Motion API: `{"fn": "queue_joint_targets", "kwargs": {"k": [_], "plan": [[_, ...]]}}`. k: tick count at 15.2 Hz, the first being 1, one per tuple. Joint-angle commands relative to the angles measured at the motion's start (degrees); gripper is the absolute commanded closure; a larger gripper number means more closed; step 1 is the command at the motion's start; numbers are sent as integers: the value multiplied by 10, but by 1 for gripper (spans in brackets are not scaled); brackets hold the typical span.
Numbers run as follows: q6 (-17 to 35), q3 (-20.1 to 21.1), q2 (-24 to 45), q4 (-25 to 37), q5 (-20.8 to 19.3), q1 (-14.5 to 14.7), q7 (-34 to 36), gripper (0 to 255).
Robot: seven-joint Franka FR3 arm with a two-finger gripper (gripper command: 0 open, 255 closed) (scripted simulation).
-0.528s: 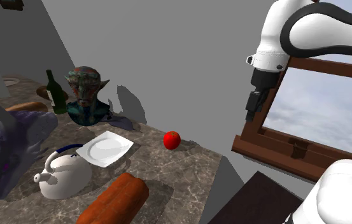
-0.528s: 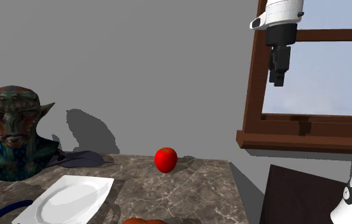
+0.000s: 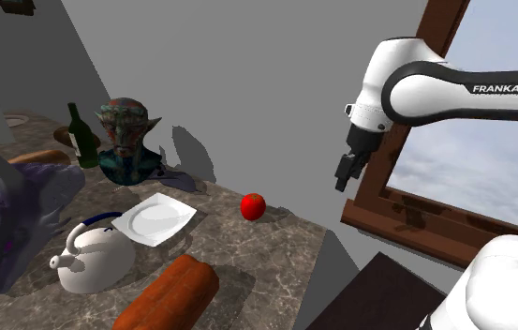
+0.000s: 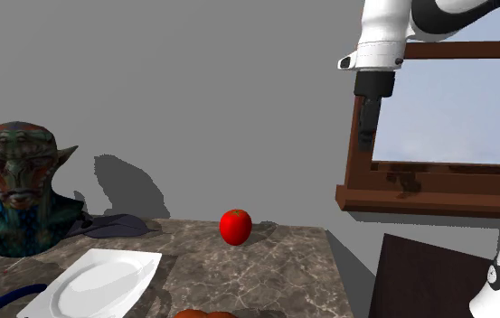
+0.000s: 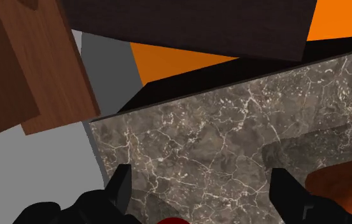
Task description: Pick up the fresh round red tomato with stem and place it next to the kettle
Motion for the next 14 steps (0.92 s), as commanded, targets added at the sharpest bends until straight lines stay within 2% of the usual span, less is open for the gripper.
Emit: {"fn": "queue_joint_targets", "kwargs": {"k": [1,8,14], "plan": [[60,6,18,-19,6,1,10,0],[270,18,124,-59,18,-3,33,0],[443,28,251,-48,20,-9,53,0]]}}
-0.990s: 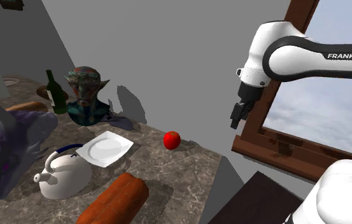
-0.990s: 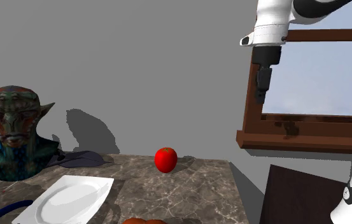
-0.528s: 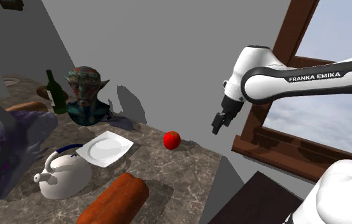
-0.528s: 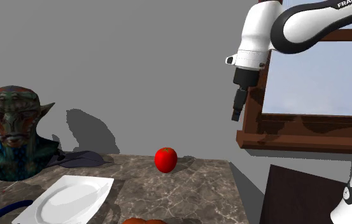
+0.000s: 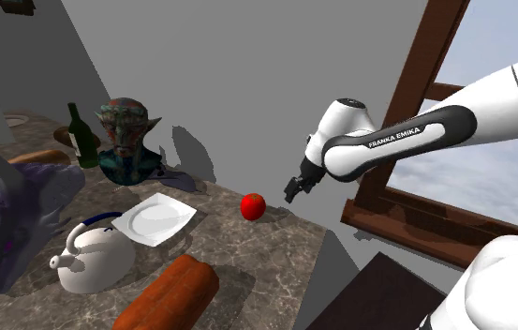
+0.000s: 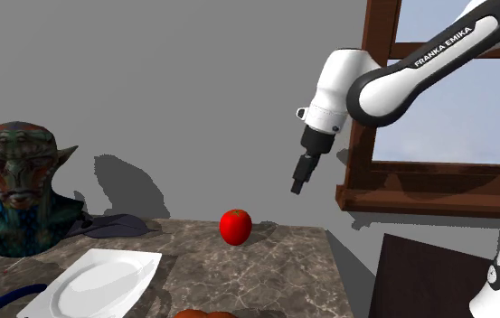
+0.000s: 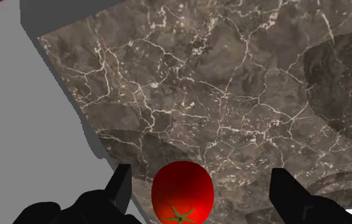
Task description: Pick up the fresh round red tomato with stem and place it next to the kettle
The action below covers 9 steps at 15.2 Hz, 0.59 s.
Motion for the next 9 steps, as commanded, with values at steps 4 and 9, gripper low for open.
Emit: {"fn": "queue_joint_targets", "kwargs": {"k": [4,9], "plan": [[130,8,114,34,-8,-7,23,0],[234,8,232,94,-40,-12,62,0]]}}
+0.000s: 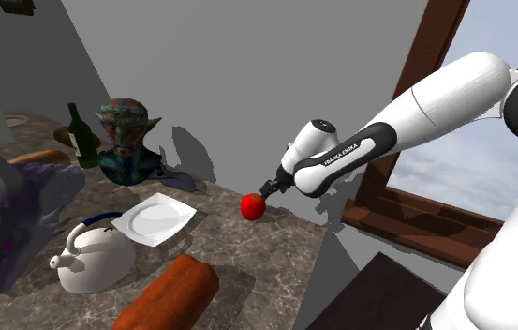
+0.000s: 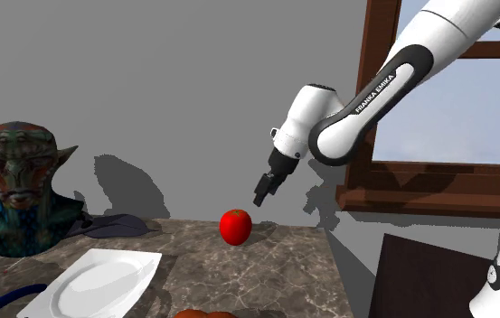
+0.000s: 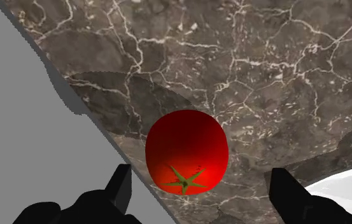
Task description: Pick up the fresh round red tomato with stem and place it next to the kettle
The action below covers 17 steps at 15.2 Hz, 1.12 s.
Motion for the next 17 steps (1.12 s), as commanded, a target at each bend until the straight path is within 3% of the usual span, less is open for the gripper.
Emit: {"fn": "queue_joint_targets", "kwargs": {"k": [1,3,11,17], "plan": [[45,-5,49,24,-14,0,15,0],[76,-17,95,57,-30,8,34,0],[113,-34,172,102,-40,24,43,0],[113,-34,172,102,-40,24,43,0]]}}
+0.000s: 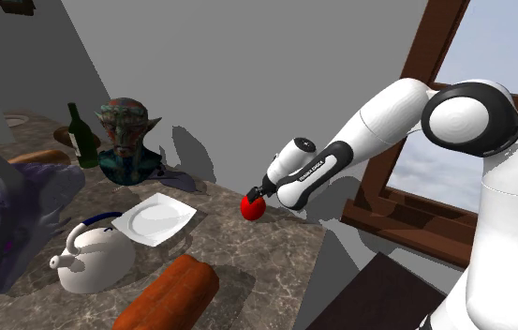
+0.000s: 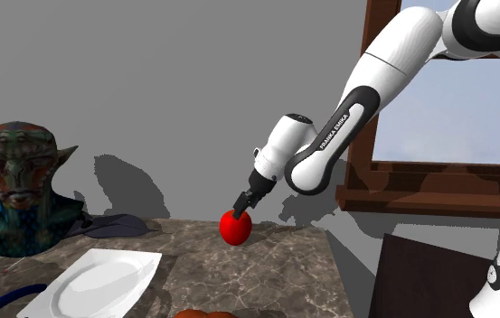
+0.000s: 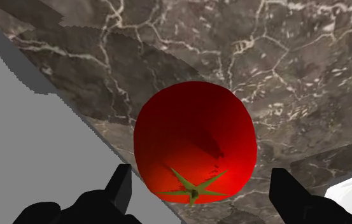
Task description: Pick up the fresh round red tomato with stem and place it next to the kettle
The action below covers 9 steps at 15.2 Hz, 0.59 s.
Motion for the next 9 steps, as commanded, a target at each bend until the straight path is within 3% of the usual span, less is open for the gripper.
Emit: {"fn": "queue_joint_targets", "kwargs": {"k": [1,2,3,9], "plan": [[0,0,0,0,0,0,0,0],[0,0,0,0,0,0,0,0],[0,0,0,0,0,0,0,255],[0,0,0,0,0,0,0,255]]}}
